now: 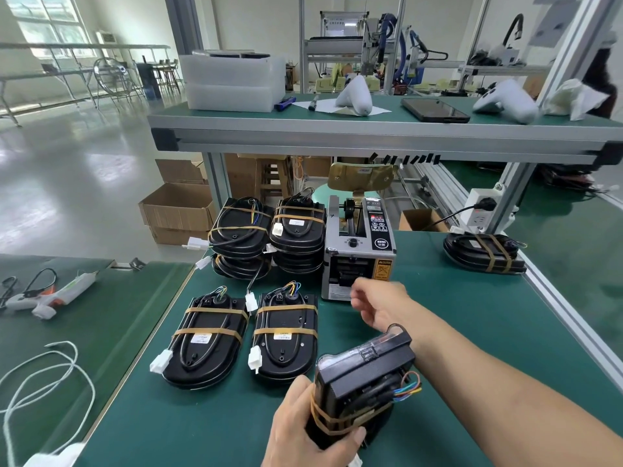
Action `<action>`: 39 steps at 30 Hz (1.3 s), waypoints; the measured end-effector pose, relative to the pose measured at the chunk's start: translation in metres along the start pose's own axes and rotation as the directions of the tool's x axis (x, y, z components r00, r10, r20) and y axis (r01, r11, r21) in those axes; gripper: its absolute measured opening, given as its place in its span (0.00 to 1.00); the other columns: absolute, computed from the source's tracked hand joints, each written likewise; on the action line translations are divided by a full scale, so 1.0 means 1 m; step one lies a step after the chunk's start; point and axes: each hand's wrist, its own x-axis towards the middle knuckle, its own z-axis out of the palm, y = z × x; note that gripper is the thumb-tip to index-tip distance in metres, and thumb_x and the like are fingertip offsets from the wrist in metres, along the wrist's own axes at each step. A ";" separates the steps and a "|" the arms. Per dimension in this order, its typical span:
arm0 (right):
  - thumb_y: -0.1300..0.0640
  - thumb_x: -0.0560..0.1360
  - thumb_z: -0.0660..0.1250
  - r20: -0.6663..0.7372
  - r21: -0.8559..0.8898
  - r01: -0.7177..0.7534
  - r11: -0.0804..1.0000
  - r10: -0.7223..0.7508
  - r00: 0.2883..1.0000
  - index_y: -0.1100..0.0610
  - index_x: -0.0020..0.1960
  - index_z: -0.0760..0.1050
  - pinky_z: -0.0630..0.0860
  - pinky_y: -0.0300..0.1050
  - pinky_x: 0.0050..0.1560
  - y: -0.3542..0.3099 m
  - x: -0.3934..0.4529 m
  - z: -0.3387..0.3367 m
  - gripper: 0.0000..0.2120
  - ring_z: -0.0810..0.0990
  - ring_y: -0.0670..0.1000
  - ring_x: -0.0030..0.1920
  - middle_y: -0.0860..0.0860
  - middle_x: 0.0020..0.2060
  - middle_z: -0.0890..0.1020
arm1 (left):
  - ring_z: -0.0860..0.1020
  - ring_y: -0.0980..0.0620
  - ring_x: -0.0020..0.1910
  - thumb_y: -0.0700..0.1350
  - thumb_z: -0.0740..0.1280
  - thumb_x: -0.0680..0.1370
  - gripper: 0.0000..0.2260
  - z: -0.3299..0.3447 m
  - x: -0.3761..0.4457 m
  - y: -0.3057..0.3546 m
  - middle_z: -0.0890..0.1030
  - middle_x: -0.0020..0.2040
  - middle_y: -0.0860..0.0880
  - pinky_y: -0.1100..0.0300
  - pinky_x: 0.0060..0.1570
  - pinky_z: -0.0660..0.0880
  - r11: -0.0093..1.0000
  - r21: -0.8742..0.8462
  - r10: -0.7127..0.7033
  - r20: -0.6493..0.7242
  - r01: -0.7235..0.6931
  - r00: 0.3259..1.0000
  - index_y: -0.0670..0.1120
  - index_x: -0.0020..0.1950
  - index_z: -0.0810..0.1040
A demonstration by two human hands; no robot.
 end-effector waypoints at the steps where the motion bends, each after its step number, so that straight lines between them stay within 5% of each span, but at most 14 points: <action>1: 0.62 0.72 0.73 0.071 -0.059 -0.018 0.998 0.022 0.997 0.61 0.44 0.83 0.72 0.35 0.26 0.005 -0.007 -0.009 0.02 0.81 0.46 0.25 0.53 0.31 0.85 | 0.83 0.52 0.60 0.53 0.82 0.69 0.34 -0.002 0.000 0.005 0.81 0.60 0.45 0.47 0.59 0.82 1.000 -0.003 0.002 0.001 -0.002 1.000 0.60 0.75 0.77; 4: 0.63 0.75 0.74 0.166 -0.046 0.022 0.999 -0.014 0.986 0.62 0.43 0.82 0.74 0.35 0.27 0.017 -0.032 -0.037 0.03 0.82 0.48 0.28 0.53 0.32 0.85 | 0.82 0.54 0.58 0.51 0.81 0.68 0.31 -0.007 0.001 0.016 0.81 0.58 0.44 0.50 0.59 0.82 1.000 0.002 0.010 0.031 -0.010 0.999 0.64 0.70 0.80; 8: 0.62 0.77 0.72 0.231 0.110 0.223 0.969 -0.243 0.942 0.57 0.42 0.82 0.76 0.41 0.40 0.015 -0.087 -0.074 0.05 0.84 0.49 0.38 0.56 0.40 0.86 | 0.81 0.58 0.56 0.51 0.81 0.67 0.26 -0.010 0.000 0.021 0.81 0.57 0.46 0.63 0.58 0.79 1.000 0.010 0.029 0.028 -0.029 0.999 0.70 0.61 0.81; 13: 0.46 0.64 0.77 0.352 0.031 0.453 0.891 -0.434 0.830 0.53 0.39 0.83 0.75 0.44 0.59 0.009 -0.158 -0.091 0.12 0.84 0.43 0.55 0.48 0.56 0.87 | 0.76 0.70 0.54 0.51 0.81 0.67 0.24 -0.011 0.002 0.023 0.81 0.55 0.46 0.73 0.55 0.74 0.998 0.029 0.055 0.017 -0.056 0.998 0.69 0.59 0.81; 18: 0.57 0.73 0.78 0.340 -0.167 0.566 0.807 -0.492 0.801 0.53 0.36 0.84 0.70 0.41 0.61 0.029 -0.158 -0.082 0.07 0.78 0.34 0.63 0.39 0.57 0.84 | 0.82 0.56 0.55 0.51 0.80 0.67 0.26 -0.011 0.003 0.024 0.81 0.55 0.46 0.68 0.55 0.77 0.997 0.028 0.068 0.028 -0.069 0.997 0.70 0.61 0.81; 24: 0.55 0.73 0.78 0.317 -0.183 0.557 0.810 -0.488 0.813 0.55 0.39 0.86 0.71 0.47 0.68 0.040 -0.149 -0.081 0.06 0.75 0.32 0.65 0.40 0.60 0.82 | 0.82 0.53 0.53 0.51 0.80 0.67 0.21 -0.010 0.001 0.021 0.81 0.55 0.46 0.61 0.54 0.79 0.998 0.044 0.044 0.016 -0.045 0.999 0.60 0.58 0.83; 39: 0.51 0.72 0.78 0.223 -0.324 0.574 0.752 -0.529 0.819 0.49 0.40 0.87 0.75 0.52 0.66 0.045 -0.149 -0.074 0.03 0.78 0.32 0.61 0.35 0.58 0.81 | 0.82 0.48 0.53 0.50 0.82 0.68 0.20 -0.008 0.002 0.018 0.81 0.54 0.43 0.50 0.54 0.81 0.999 0.013 0.048 -0.010 -0.048 0.999 0.55 0.58 0.82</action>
